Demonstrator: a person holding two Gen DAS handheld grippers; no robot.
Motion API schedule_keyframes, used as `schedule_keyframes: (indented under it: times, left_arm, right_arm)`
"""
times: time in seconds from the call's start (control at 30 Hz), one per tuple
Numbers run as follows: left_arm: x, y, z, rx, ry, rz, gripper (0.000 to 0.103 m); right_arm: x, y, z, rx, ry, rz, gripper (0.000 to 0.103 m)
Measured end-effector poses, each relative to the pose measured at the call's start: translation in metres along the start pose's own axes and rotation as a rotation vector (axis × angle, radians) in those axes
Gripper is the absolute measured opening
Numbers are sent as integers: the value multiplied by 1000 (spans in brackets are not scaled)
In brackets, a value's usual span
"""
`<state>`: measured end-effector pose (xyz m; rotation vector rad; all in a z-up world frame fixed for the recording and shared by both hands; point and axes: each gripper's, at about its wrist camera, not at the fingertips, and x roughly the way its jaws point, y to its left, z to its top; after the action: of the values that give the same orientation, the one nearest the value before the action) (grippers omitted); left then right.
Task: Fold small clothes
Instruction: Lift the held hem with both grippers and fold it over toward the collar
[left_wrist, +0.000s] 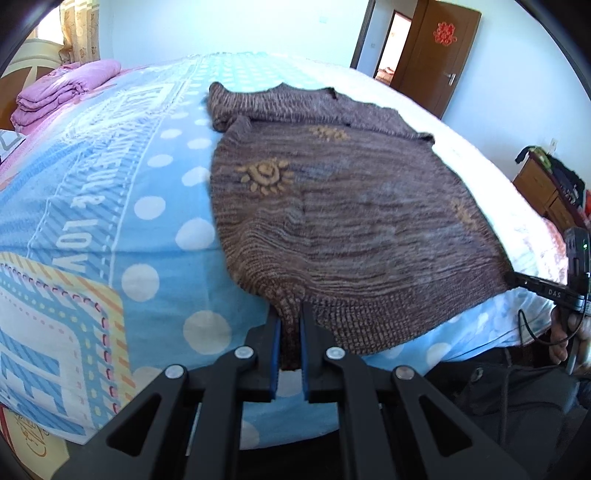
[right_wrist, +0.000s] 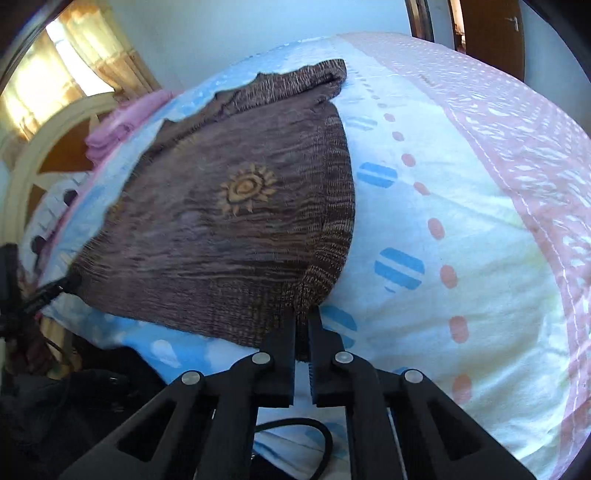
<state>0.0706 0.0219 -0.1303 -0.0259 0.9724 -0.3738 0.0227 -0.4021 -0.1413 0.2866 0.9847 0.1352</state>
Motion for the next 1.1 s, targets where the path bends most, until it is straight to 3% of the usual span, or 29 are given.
schedule_keyframes:
  times: [0.2,0.5,0.9,1.1]
  left_arm:
    - [-42,-6,6,33,-107,-71,9]
    - [-34,-6,15,25,-100,-68,9]
    - [-40,15,98,-4,-219,-60,9]
    - [-27,28,136,-23,-255,-47,9]
  right_arm:
    - [-41,-12,-5,53,-82,127,4]
    - [-43,-19,13,139,-125,227,4]
    - [-70,-9,111,117,-305,187,4]
    - [-58,-2,155,97,-331,158,4]
